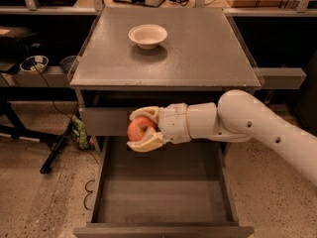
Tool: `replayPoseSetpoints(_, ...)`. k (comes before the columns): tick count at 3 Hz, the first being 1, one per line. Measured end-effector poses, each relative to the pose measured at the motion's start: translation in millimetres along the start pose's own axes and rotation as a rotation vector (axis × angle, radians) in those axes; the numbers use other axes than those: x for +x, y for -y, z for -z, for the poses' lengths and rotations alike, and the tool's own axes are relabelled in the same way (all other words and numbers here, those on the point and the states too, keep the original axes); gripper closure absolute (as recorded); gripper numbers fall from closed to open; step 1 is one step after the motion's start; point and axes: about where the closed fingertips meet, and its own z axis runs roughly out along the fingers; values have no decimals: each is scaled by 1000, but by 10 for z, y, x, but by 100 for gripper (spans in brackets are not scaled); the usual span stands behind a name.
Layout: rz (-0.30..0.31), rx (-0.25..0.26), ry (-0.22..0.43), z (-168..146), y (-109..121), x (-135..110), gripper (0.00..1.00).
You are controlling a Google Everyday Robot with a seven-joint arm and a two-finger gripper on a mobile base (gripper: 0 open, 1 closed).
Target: Pick apple from middle drawer and place on counter
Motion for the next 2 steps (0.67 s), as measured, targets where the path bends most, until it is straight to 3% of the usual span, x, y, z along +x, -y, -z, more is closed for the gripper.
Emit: replayPoseSetpoints(2,28,26,10,10,124,-105,100)
